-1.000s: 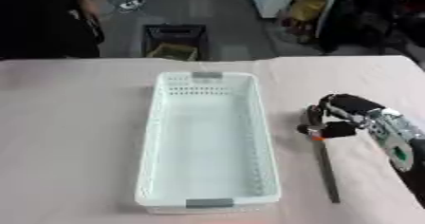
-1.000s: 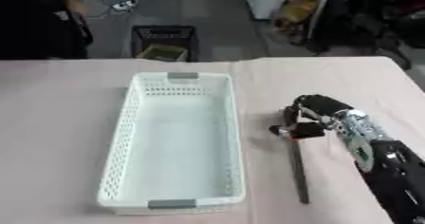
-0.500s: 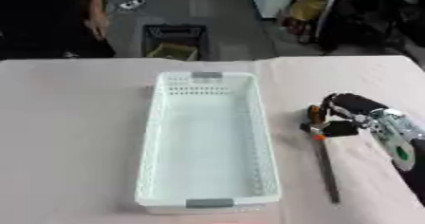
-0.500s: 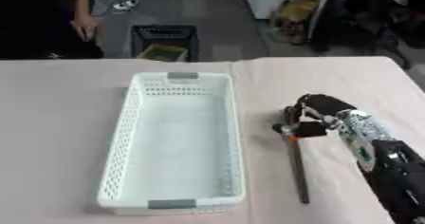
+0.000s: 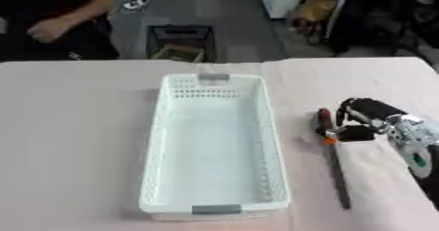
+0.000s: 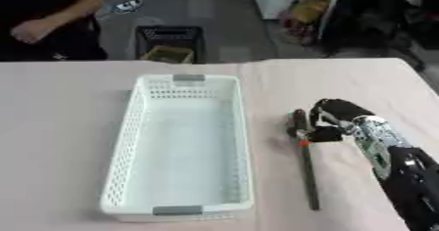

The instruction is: Pick up objects on the table and place them in the box.

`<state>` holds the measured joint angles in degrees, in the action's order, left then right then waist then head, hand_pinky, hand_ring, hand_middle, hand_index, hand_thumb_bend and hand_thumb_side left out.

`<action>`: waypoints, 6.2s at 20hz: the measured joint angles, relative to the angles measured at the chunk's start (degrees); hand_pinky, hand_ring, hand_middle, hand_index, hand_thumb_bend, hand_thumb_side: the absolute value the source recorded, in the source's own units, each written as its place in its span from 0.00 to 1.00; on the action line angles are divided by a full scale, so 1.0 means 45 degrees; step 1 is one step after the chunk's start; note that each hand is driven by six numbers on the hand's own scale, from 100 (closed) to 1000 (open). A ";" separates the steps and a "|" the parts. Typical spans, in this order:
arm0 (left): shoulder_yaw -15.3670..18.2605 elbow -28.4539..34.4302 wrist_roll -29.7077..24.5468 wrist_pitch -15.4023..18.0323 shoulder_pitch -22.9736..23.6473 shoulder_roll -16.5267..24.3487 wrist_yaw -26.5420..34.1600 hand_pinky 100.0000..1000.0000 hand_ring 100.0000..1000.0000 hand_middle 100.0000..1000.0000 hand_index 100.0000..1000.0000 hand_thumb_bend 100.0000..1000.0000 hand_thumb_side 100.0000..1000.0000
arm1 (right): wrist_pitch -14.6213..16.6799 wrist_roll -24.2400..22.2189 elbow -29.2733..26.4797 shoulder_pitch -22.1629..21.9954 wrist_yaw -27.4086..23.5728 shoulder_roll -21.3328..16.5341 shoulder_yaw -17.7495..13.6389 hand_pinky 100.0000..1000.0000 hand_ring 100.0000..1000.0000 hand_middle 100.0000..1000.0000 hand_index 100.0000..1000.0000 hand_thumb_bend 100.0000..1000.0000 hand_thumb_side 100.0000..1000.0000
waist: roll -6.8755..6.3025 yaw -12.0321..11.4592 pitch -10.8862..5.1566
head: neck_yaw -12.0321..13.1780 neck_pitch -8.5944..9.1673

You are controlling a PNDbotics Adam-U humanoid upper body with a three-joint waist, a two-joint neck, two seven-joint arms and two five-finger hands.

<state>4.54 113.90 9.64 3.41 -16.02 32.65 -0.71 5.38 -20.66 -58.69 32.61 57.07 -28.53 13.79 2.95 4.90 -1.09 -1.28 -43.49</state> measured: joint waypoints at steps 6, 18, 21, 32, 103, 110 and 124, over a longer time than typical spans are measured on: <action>-0.0001 0.0000 -0.0002 -0.0001 0.0002 -0.0001 0.0000 0.61 0.65 0.65 0.79 0.17 1.00 | -0.0047 0.0045 0.0654 0.0184 0.0439 0.0293 -0.0088 0.49 0.64 0.61 0.58 0.54 0.92 | -0.0002 -0.0002 0.0000 | 0.0000 0.0000; -0.0003 0.0000 -0.0005 -0.0004 0.0005 -0.0008 0.0000 0.61 0.65 0.65 0.79 0.17 1.00 | 0.0038 0.0350 0.1576 0.0848 0.1348 0.0889 -0.0386 0.49 0.64 0.62 0.58 0.50 0.93 | -0.0005 -0.0040 0.0046 | 0.0000 -0.0002; -0.0004 0.0000 -0.0005 -0.0004 0.0005 -0.0011 0.0000 0.61 0.65 0.65 0.79 0.17 1.00 | 0.0046 0.0411 0.1654 0.0974 0.1513 0.0897 -0.0393 0.49 0.65 0.62 0.58 0.48 0.93 | -0.0005 -0.0062 0.0060 | 0.0000 -0.0002; -0.0004 0.0000 -0.0005 -0.0004 0.0005 -0.0012 0.0000 0.61 0.65 0.65 0.79 0.16 1.00 | -0.0024 0.0625 0.1946 0.1235 0.2031 0.1110 -0.0553 0.49 0.65 0.62 0.58 0.40 0.91 | -0.0005 -0.0081 0.0061 | 0.0000 -0.0001; -0.0006 0.0000 -0.0014 0.0005 0.0005 -0.0111 0.0010 0.62 0.65 0.66 0.79 0.16 1.00 | -0.0090 0.0671 0.2462 0.1409 0.3389 0.1426 -0.0614 0.48 0.59 0.53 0.47 0.00 0.27 | 0.0030 -0.0153 0.0106 | 0.0000 0.0001; -0.0006 0.0000 -0.0025 0.0015 0.0005 -0.0111 0.0012 0.62 0.65 0.66 0.79 0.16 1.00 | -0.0320 0.0921 0.2407 0.1338 0.3381 0.1426 -0.0612 0.32 0.44 0.39 0.43 0.00 0.21 | 0.0030 -0.0153 0.0108 | 0.0000 0.0001; -0.0006 0.0000 -0.0026 0.0016 0.0005 -0.0111 0.0012 0.62 0.65 0.66 0.79 0.16 1.00 | -0.0493 0.1072 0.2310 0.1292 0.3324 0.1321 -0.0617 0.28 0.37 0.26 0.48 0.00 0.26 | 0.0030 -0.0153 0.0132 | 0.0000 0.0002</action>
<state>4.52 113.90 9.52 3.48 -16.00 32.15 -0.66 3.16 -15.84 -48.30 38.42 72.03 -22.58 11.01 3.09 4.21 -0.50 -1.28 -43.48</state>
